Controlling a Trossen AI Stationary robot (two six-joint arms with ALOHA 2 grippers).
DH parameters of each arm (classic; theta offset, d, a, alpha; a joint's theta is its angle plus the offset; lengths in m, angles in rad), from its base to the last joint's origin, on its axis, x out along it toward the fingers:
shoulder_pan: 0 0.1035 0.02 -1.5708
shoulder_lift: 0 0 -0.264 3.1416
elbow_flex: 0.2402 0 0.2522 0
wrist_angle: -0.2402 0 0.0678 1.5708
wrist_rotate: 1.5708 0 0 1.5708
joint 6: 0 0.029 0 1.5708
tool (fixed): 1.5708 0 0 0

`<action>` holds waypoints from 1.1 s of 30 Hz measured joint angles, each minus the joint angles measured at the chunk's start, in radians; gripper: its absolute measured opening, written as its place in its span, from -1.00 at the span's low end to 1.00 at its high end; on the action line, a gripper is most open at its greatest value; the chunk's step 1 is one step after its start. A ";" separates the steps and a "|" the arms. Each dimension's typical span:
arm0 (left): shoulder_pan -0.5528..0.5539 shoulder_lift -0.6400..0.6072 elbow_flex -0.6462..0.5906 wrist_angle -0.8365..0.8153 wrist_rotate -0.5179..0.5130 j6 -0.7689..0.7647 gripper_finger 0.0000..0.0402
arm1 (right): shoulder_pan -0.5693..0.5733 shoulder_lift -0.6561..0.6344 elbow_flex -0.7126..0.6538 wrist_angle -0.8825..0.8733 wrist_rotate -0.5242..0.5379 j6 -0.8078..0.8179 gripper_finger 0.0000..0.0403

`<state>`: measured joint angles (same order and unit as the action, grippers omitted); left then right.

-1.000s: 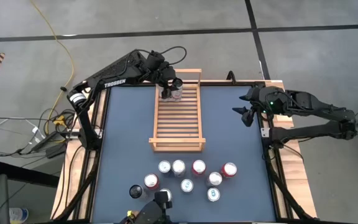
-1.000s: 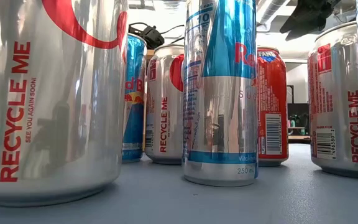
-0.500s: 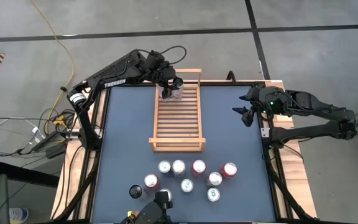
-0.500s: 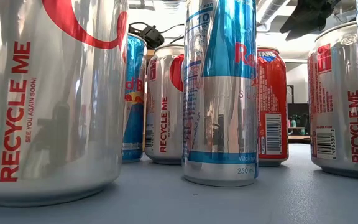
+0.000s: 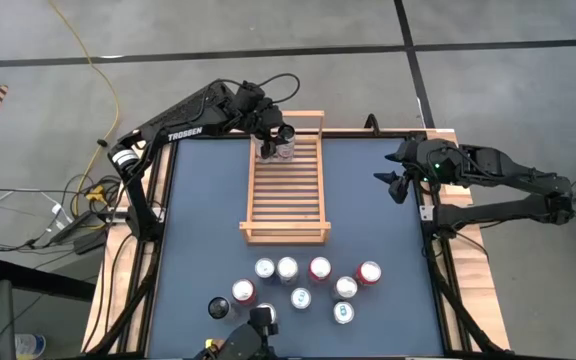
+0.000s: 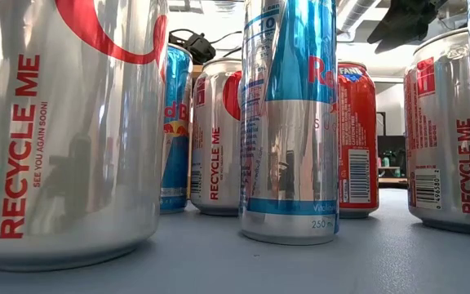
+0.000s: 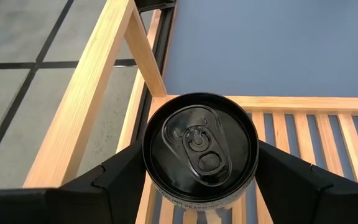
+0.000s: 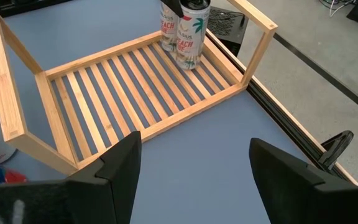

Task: Place canned beverage on shelf
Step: Put the right white soda can on the shelf aligned with the other white soda can

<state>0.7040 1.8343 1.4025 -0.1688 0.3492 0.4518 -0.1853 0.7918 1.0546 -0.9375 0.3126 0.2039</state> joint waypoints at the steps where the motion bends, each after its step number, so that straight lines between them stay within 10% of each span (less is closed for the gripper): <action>1: 0.000 0.000 0.000 0.000 0.003 0.000 0.24 | 0.000 0.000 0.000 0.000 0.000 0.000 0.35; 33: -0.008 -0.010 -0.083 0.127 -0.017 -0.037 0.24 | 0.000 0.000 0.000 0.000 0.000 -0.001 0.35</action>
<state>0.6960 1.8248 1.3193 -0.0415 0.3321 0.4145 -0.1856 0.7918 1.0546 -0.9375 0.3130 0.2028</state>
